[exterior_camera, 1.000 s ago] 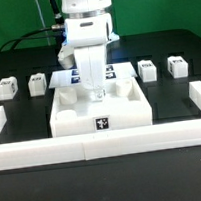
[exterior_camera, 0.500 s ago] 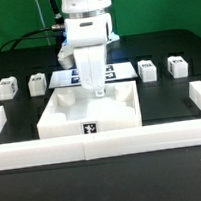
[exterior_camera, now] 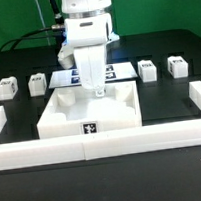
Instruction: Assemble square table
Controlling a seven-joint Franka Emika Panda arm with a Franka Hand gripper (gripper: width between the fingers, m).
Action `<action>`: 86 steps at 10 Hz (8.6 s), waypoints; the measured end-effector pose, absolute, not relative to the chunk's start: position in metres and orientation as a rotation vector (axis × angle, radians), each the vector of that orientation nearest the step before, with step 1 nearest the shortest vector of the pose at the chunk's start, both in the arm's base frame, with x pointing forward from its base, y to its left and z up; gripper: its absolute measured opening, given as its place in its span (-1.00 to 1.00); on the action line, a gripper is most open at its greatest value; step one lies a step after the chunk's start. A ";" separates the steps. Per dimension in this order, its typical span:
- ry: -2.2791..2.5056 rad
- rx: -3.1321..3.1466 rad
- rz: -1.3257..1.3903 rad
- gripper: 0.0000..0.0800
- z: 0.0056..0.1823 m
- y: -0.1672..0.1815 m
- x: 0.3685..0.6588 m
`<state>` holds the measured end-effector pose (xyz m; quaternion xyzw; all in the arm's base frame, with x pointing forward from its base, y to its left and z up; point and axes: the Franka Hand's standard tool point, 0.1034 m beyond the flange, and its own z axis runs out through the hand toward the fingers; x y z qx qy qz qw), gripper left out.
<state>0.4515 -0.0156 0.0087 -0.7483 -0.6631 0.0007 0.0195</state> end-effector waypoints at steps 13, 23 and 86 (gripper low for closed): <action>-2.141 -2.209 -0.031 -0.85 0.009 0.071 0.493; -2.094 -2.236 -0.004 0.47 0.009 0.076 0.492; -0.169 -2.985 1.005 -0.27 0.101 0.145 0.435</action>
Offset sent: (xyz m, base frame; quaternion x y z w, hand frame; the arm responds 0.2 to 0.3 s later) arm 0.0264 0.0414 -0.0098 -0.0337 0.0393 -0.0562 0.9971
